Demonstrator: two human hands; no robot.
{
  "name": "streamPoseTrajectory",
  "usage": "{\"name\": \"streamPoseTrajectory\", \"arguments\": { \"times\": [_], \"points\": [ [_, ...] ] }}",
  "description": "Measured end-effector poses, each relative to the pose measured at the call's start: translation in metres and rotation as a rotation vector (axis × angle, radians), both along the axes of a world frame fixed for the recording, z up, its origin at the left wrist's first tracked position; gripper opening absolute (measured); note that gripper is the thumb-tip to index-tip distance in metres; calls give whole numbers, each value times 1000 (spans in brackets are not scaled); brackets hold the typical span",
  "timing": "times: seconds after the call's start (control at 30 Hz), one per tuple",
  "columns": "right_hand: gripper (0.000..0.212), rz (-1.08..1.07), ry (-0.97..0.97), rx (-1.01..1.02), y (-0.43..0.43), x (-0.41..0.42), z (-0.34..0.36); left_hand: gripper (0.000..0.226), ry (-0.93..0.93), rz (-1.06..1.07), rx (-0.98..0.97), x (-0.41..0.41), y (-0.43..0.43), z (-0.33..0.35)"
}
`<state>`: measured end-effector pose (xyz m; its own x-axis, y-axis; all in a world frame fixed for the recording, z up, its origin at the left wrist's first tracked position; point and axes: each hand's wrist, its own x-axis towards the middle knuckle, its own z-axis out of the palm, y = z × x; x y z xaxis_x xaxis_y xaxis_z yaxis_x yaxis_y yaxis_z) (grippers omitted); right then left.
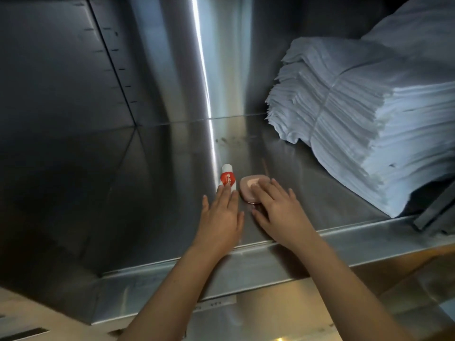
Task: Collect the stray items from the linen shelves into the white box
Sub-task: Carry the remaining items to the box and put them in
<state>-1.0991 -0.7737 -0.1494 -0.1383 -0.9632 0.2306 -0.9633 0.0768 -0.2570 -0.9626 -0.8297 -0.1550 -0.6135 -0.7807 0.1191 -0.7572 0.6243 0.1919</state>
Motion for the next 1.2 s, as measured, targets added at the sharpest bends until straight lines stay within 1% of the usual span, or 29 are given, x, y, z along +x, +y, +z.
{"name": "streamPoseTrajectory", "arguments": {
  "times": [0.17, 0.37, 0.5, 0.57, 0.73, 0.9, 0.97, 1.07, 1.13, 1.2],
  "points": [
    [53, 22, -1, -2, -6, -4, -6, 56, -16, 10, 15, 0, 3, 1],
    [51, 25, 7, -8, 7, -1, -7, 56, -38, -18, -5, 6, 17, 2],
    [49, -15, 12, -19, 22, 7, -7, 60, -40, -42, 0, 16, 32, -1],
    [46, -35, 11, -65, 31, 12, -8, 61, -32, -50, -10, 21, 38, -2],
    [43, -71, 14, -175, 42, 19, -12, 60, 42, -65, -15, 30, 43, 1],
    [53, 49, -5, -95, 26, 11, -8, 53, 143, -47, -121, 22, 38, 7],
    [57, 97, 18, -48, 18, 7, -6, 56, 88, -16, -116, 15, 32, 8],
    [58, 110, 31, -6, 15, 4, -8, 59, -55, 34, -19, 10, 23, 0],
    [57, 98, 38, -18, 19, 5, -10, 57, -105, 30, -5, 10, 22, -5],
    [54, 81, 60, -66, 25, 8, -11, 56, -113, 14, -16, 14, 24, -8]
  ]
}}
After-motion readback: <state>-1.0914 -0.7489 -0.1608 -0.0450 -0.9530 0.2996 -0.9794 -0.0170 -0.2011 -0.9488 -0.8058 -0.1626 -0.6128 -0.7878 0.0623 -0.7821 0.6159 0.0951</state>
